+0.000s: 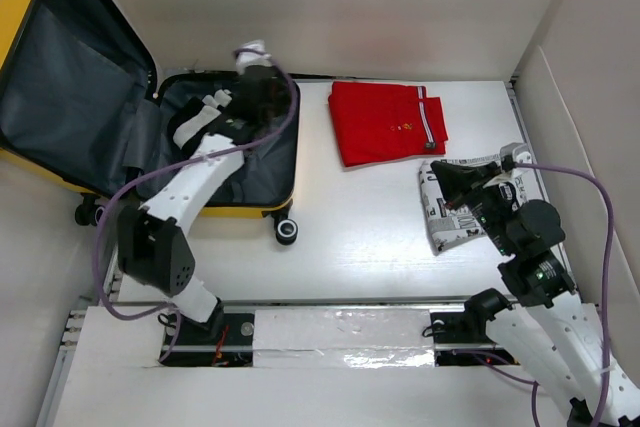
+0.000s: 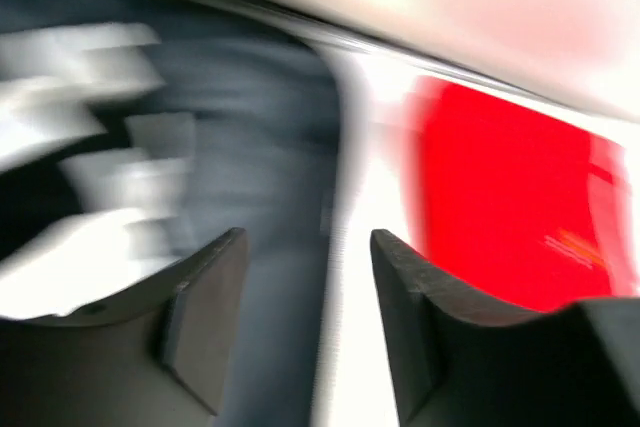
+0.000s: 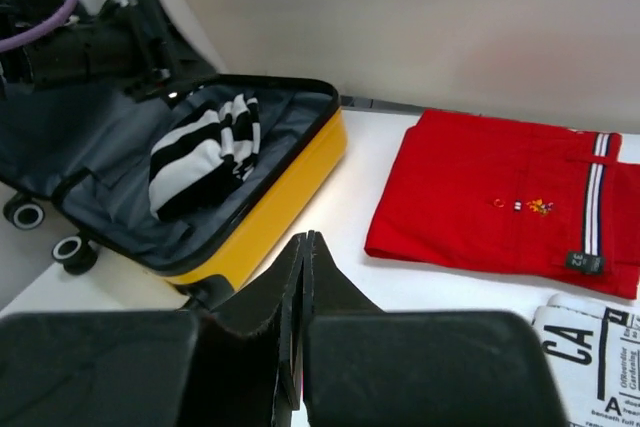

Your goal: Pack the luggage

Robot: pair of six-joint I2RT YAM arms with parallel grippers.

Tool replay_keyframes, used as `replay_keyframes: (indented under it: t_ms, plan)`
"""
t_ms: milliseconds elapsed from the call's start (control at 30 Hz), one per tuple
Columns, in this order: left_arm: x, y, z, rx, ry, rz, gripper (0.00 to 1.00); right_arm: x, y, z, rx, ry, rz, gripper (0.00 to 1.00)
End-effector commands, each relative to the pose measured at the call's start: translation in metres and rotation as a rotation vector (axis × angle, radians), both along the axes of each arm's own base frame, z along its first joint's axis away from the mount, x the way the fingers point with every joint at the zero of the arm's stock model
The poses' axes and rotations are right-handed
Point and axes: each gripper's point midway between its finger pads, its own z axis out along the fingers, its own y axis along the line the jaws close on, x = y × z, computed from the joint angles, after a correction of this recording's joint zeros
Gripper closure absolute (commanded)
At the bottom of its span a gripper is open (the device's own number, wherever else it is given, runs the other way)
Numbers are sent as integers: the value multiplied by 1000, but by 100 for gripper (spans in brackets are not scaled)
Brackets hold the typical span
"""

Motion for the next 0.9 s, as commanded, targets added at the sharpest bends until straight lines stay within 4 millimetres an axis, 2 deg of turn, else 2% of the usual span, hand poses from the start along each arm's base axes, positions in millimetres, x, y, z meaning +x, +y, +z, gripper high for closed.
replay_keyframes:
  t_ms: [0, 33, 67, 100, 133, 167, 200, 233, 267, 300, 333, 367, 400, 433, 467, 500, 533, 567, 600, 633, 700, 733, 800, 833, 867]
  plan:
    - [2, -95, 39, -51, -72, -219, 52, 4, -13, 3, 25, -11, -78, 100]
    - [4, -127, 21, -57, -30, -285, 53, 4, -16, 3, 22, -7, -92, 100]
    - [5, -149, 30, -87, -45, -340, 53, 6, -22, 4, 30, -8, -130, 100]
    - [6, -166, 26, -100, -40, -375, 54, 6, -24, -2, 20, 14, -139, 100]
    - [7, -187, 6, -101, -8, -415, 58, 7, -26, -2, 22, 13, -148, 100]
    - [13, -202, 13, -135, -39, -463, 63, 8, -27, -3, 23, 14, -156, 98]
    - [15, -215, 8, -156, -33, -492, 74, 8, -26, -4, 23, 17, -154, 95]
    - [25, -227, -20, -172, 17, -496, 79, 8, -26, -4, 25, 16, -153, 91]
    - [35, -234, -11, -193, -5, -491, 84, 9, -24, -6, 22, 23, -146, 84]
    - [44, -237, -21, -196, 4, -473, 89, 9, -23, -6, 20, 24, -142, 79]
    - [51, -248, -51, -188, 48, -460, 89, 10, -22, -7, 16, 27, -136, 72]
    - [62, -249, -46, -189, 26, -428, 89, 10, -21, -8, 11, 35, -135, 66]
    - [69, -250, -56, -186, 37, -407, 87, 10, -19, -9, 3, 37, -125, 52]
    - [77, -251, -82, -167, 72, -383, 81, 10, -19, -9, 0, 37, -121, 46]
    - [83, -251, -78, -153, 60, -337, 72, 10, -18, -10, -4, 35, -118, 36]
    - [88, -247, -86, -135, 68, -306, 54, 9, -17, -11, -8, 36, -109, 32]
    - [91, -244, -103, -112, 93, -279, 47, 9, -16, -11, -10, 35, -107, 29]
    - [94, -241, -104, -103, 87, -253, 43, 10, -16, -11, -12, 36, -105, 25]
    - [96, -238, -115, -89, 101, -234, 34, 10, -15, -11, -12, 36, -104, 24]
    - [96, -238, -120, -89, 108, -232, 29, 11, -15, -12, -15, 36, -103, 22]
    - [97, -236, -132, -104, 131, -226, 24, 12, -12, -14, -16, 39, -93, 19]
    - [102, -229, -143, -110, 150, -214, 21, 13, -12, -15, -16, 42, -93, 18]
    - [104, -228, -155, -145, 180, -234, 21, 11, -6, -17, -24, 47, -58, 18]
    - [107, -226, -167, -159, 203, -230, 21, 12, -4, -18, -29, 51, -51, 18]
    - [107, -231, -171, -174, 212, -252, 20, 12, -3, -20, -34, 54, -42, 18]
